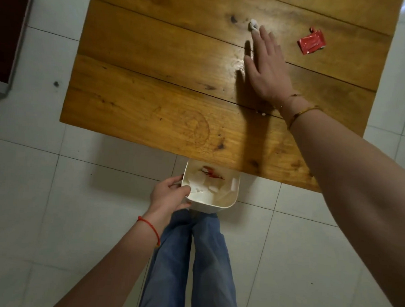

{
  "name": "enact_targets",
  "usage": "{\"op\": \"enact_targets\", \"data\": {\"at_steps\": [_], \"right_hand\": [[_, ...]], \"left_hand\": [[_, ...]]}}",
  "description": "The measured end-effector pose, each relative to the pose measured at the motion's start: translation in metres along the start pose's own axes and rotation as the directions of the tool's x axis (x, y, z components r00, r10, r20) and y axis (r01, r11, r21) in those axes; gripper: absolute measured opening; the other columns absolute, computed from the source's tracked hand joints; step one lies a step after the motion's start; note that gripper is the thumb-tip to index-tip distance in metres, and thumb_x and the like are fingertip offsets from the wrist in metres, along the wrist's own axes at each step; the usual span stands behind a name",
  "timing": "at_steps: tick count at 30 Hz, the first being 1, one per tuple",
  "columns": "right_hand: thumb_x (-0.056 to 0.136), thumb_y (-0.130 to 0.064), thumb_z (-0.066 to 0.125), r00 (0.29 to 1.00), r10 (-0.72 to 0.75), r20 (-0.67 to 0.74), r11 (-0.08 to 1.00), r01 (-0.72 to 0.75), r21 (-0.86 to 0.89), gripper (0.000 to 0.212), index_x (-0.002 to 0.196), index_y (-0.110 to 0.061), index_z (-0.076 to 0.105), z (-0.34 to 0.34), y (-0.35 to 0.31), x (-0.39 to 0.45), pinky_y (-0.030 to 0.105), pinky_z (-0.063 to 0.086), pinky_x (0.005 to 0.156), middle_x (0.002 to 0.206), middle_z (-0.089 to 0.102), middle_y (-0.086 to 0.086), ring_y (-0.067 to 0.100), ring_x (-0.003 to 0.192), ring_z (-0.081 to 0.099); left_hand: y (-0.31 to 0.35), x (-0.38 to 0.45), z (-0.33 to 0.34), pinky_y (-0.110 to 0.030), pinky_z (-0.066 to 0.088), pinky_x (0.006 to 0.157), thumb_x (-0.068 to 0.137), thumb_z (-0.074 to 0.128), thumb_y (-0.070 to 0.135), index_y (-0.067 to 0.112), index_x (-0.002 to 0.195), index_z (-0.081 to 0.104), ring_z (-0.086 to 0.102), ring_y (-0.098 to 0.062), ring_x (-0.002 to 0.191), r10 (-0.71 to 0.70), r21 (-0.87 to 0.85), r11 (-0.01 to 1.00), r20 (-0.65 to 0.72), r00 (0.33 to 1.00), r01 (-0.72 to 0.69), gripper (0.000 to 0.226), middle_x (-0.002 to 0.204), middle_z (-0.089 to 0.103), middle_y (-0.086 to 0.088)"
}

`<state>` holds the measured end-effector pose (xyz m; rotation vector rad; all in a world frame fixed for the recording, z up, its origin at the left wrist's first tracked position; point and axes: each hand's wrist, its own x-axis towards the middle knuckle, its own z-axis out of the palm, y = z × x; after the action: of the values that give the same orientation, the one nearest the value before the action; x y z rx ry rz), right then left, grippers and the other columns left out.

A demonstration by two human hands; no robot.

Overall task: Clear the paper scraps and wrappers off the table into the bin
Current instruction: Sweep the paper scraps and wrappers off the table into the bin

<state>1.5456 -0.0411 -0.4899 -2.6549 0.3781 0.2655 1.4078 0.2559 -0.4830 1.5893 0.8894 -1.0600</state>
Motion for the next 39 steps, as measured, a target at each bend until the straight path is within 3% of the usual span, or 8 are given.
{"op": "enact_targets", "data": {"at_steps": [13, 20, 25, 29, 32, 36, 39], "right_hand": [[0.104, -0.040, 0.030, 1.000, 0.023, 0.000, 0.999, -0.023, 0.041, 0.061, 0.158, -0.015, 0.013, -0.002, 0.001, 0.043, 0.042, 0.004, 0.126, 0.166, 0.012, 0.005, 0.025, 0.154, 0.004], [0.105, -0.041, 0.031, 0.967, -0.238, 0.092, 0.971, 0.237, 0.019, 0.058, 0.156, -0.016, 0.021, 0.010, -0.011, -0.003, 0.036, 0.005, 0.126, 0.163, 0.023, 0.005, 0.023, 0.153, 0.011], [0.105, -0.042, 0.031, 0.905, -0.378, 0.195, 0.925, 0.380, 0.026, 0.056, 0.156, -0.019, 0.022, 0.037, -0.024, -0.076, 0.018, -0.017, 0.118, 0.164, 0.022, 0.001, 0.016, 0.153, 0.007], [0.105, -0.044, 0.027, 0.857, -0.438, 0.272, 0.898, 0.432, 0.084, 0.058, 0.156, -0.019, 0.020, 0.057, -0.027, -0.141, 0.029, -0.009, 0.124, 0.164, 0.021, 0.000, 0.014, 0.154, 0.004], [0.105, -0.043, 0.025, 0.815, -0.476, 0.329, 0.876, 0.473, 0.096, 0.058, 0.157, -0.017, 0.019, 0.068, -0.027, -0.183, 0.038, 0.001, 0.127, 0.165, 0.020, 0.001, 0.015, 0.155, 0.003], [0.106, -0.039, 0.031, 0.774, -0.501, 0.386, 0.860, 0.493, 0.128, 0.058, 0.157, -0.017, 0.016, 0.073, -0.026, -0.219, 0.039, 0.004, 0.127, 0.165, 0.019, 0.001, 0.014, 0.155, 0.001], [0.105, -0.037, 0.033, 0.792, -0.483, 0.374, 0.873, 0.467, 0.139, 0.058, 0.157, -0.017, 0.016, 0.065, -0.027, -0.229, 0.038, 0.004, 0.127, 0.165, 0.019, 0.001, 0.014, 0.155, 0.002]], "left_hand": [[0.011, 0.008, 0.001, -0.032, 0.061, 0.070, 0.077, 0.060, -0.006, 0.013, 0.128, 0.059, 0.070, -0.017, 0.091, -0.034, 0.039, 0.999, 0.004, 0.999, 0.034, 0.054, 0.102, 0.073, 0.000], [0.013, 0.008, 0.001, -0.032, 0.062, 0.070, 0.078, 0.061, -0.004, 0.013, 0.130, 0.057, 0.069, -0.017, 0.092, -0.014, 0.058, 0.998, 0.014, 1.000, 0.013, 0.055, 0.099, 0.071, 0.003], [0.011, 0.008, 0.000, -0.030, 0.061, 0.067, 0.078, 0.061, -0.004, 0.012, 0.131, 0.056, 0.068, -0.019, 0.095, -0.004, 0.059, 0.998, 0.015, 1.000, 0.003, 0.055, 0.110, 0.070, -0.005], [0.009, 0.009, 0.000, -0.028, 0.061, 0.064, 0.079, 0.061, -0.004, 0.011, 0.131, 0.055, 0.068, -0.023, 0.098, 0.008, 0.074, 0.997, 0.020, 1.000, -0.009, 0.054, 0.118, 0.066, -0.009], [0.006, 0.011, 0.002, -0.030, 0.060, 0.064, 0.079, 0.058, -0.006, 0.007, 0.131, 0.055, 0.066, -0.019, 0.086, 0.019, 0.074, 0.997, -0.003, 1.000, -0.019, 0.054, 0.111, 0.065, -0.010], [0.000, 0.011, 0.004, -0.039, 0.060, 0.074, 0.078, 0.059, -0.004, 0.008, 0.132, 0.055, 0.062, -0.016, 0.075, 0.005, 0.090, 0.996, -0.013, 1.000, -0.004, 0.055, 0.117, 0.065, -0.016], [-0.006, 0.005, 0.005, -0.038, 0.060, 0.070, 0.077, 0.059, -0.006, 0.007, 0.130, 0.056, 0.060, -0.017, 0.074, 0.000, 0.093, 0.996, -0.026, 1.000, 0.002, 0.055, 0.117, 0.064, -0.018]]}}
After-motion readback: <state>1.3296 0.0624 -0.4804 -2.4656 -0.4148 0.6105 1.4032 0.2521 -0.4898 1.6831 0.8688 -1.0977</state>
